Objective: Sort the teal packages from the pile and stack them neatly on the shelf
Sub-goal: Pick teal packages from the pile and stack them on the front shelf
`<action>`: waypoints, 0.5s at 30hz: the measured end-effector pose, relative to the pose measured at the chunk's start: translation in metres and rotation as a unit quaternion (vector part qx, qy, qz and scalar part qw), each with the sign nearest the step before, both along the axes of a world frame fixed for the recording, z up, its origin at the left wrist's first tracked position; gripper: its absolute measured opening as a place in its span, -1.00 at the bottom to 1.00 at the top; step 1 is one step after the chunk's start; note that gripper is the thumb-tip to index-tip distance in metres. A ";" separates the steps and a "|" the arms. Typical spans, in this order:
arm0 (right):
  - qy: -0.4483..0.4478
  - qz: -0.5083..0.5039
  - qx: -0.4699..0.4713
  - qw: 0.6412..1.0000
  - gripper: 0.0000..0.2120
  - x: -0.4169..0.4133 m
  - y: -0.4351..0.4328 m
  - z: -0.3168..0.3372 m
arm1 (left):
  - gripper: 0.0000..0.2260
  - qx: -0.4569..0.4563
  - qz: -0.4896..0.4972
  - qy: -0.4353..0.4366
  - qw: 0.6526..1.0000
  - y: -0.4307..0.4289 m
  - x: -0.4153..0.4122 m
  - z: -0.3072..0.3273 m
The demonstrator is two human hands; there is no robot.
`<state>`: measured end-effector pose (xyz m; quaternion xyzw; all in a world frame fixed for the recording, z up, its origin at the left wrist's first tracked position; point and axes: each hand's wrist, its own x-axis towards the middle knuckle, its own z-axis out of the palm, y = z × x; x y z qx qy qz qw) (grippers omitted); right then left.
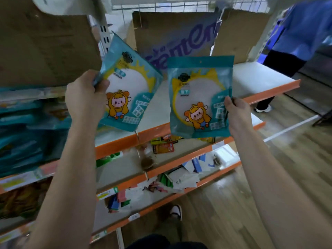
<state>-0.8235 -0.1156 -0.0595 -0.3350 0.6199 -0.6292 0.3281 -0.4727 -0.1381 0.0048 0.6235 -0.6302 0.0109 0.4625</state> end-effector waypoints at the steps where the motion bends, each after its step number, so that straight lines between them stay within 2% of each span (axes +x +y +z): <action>1: 0.001 -0.009 0.004 1.000 -0.85 -0.011 -0.007 -0.001 | -0.77 -0.003 -0.003 0.000 1.000 -0.010 -0.013 -0.004; 9: 0.013 -0.041 0.005 0.999 -0.83 -0.113 -0.084 0.001 | -0.78 0.024 -0.053 0.024 0.998 -0.111 -0.118 -0.026; 15: 0.025 -0.054 0.014 0.998 -0.82 -0.178 -0.139 0.002 | -0.81 0.068 -0.073 0.092 0.991 -0.178 -0.179 -0.036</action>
